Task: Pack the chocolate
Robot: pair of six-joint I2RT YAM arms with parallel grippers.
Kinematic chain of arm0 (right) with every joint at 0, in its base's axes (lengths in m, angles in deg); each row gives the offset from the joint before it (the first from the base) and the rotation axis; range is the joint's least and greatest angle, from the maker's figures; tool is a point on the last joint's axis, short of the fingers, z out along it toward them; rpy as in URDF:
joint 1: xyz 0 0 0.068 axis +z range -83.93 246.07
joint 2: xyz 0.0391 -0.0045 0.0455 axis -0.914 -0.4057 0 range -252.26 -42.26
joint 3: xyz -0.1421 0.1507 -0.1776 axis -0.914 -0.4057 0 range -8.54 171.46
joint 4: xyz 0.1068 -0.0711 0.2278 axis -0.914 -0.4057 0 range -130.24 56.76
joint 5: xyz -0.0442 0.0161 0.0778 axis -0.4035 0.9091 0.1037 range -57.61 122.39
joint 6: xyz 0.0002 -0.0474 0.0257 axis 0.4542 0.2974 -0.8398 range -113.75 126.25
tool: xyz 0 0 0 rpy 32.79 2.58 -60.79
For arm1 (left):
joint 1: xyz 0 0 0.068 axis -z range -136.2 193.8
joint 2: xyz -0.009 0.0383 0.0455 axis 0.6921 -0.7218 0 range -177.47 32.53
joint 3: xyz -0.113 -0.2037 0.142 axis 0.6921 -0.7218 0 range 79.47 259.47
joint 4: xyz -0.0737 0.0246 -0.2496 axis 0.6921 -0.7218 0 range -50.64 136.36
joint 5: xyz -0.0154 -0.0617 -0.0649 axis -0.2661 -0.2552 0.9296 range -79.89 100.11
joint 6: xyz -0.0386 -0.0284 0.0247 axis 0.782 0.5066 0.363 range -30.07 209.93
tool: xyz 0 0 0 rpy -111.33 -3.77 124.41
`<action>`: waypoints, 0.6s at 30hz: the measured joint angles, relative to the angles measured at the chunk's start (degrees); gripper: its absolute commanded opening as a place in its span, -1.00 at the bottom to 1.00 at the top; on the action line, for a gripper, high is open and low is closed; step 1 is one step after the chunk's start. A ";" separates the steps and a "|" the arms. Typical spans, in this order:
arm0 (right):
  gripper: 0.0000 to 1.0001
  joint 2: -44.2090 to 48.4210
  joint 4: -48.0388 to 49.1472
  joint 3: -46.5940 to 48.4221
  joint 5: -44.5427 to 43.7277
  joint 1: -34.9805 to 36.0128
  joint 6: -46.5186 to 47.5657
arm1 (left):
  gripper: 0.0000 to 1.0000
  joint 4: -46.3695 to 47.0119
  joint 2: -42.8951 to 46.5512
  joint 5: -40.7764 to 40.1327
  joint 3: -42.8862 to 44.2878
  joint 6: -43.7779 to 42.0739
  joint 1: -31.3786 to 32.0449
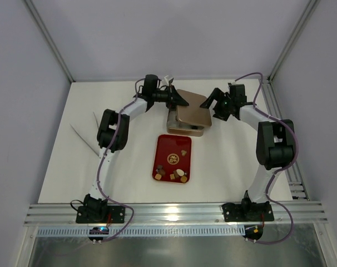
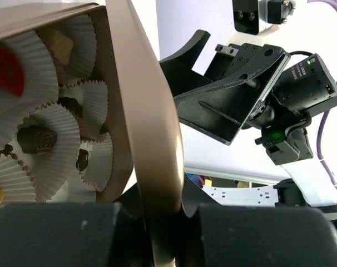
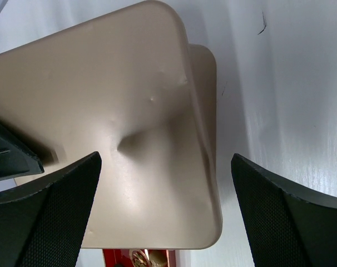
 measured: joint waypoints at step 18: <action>0.97 -0.48 1.51 0.00 0.85 0.90 -0.04 | -0.99 5.25 -0.04 3.80 -2.45 3.15 -3.41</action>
